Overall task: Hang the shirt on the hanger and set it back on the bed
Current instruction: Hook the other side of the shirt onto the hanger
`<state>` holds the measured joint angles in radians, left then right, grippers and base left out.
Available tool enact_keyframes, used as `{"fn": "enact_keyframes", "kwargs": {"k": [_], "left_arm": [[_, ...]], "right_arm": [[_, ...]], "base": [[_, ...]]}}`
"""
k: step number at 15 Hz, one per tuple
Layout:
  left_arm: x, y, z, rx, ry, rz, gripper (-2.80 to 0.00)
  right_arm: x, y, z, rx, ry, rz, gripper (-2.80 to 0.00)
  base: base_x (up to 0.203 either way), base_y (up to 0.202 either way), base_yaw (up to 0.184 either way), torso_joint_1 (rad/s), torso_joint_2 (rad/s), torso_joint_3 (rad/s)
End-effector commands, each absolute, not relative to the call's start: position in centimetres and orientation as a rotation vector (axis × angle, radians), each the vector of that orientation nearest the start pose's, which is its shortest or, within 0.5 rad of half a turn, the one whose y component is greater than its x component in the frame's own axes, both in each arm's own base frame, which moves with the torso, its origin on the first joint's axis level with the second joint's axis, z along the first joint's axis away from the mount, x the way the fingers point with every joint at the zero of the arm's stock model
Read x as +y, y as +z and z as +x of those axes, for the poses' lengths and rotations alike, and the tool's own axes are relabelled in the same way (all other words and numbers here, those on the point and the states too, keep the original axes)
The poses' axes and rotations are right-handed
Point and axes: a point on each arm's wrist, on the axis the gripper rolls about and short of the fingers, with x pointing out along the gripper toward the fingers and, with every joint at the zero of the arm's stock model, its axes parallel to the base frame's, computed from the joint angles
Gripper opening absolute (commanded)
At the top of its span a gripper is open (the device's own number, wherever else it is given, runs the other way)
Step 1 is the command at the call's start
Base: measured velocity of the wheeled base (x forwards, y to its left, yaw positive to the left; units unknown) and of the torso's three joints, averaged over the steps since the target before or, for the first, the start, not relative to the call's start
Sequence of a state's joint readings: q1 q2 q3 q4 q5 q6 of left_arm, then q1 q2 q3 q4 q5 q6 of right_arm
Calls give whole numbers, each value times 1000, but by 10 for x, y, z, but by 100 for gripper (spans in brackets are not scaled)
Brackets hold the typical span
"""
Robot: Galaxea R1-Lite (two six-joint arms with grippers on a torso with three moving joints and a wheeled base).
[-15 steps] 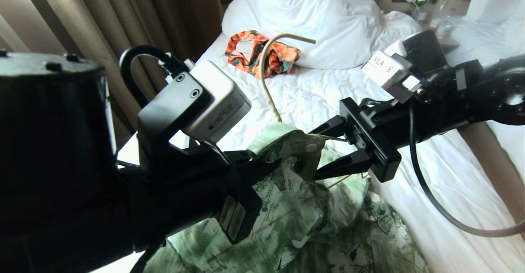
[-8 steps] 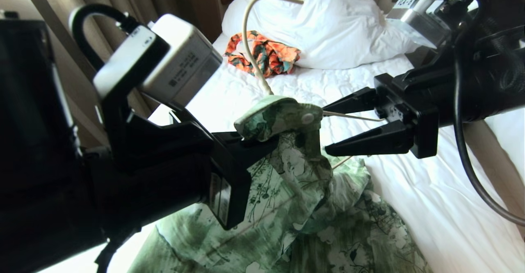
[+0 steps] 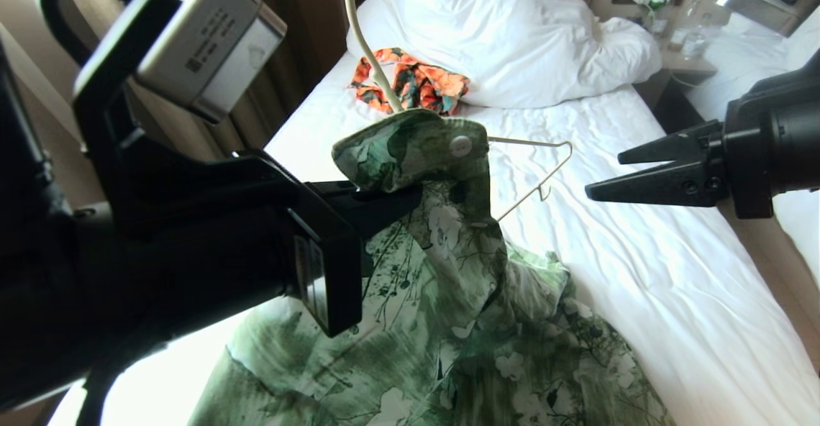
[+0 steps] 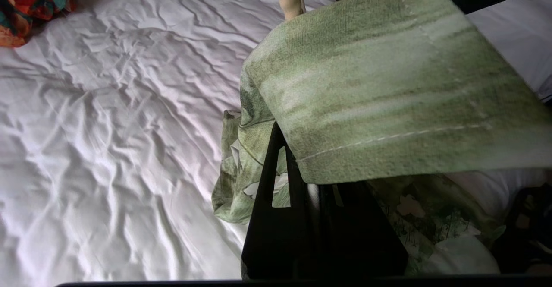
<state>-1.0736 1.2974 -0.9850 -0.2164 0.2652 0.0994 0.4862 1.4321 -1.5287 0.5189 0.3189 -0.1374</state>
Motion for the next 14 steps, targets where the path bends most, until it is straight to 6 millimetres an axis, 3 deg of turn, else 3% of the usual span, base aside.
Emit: {"fn": "enact_keyframes", "kwargs": {"k": [1,7,9,12,14], "left_arm": [[-181,298,105,34,-810,147,-280],[-178,303,103,25,-806,122,-280],[-177,303,102,26,-807,118,-280],[-176,305,93,43,-845,65,-280],[-177,300,92,60,-850,57,-280]], "right_arm": [[97,343,190,407,779,-154,-280],[88,314,185,733,699,-42,-280],[88,300,197,800,663,-11,-280],[79,312,218,721,624,151,-280],[62,339,238,633,623,328,-280]], "base": [[0,0,0,0,0,0],[0,0,0,0,0,0],[0,0,0,0,0,0],[0,0,0,0,0,0],[0,0,0,0,0,0]]}}
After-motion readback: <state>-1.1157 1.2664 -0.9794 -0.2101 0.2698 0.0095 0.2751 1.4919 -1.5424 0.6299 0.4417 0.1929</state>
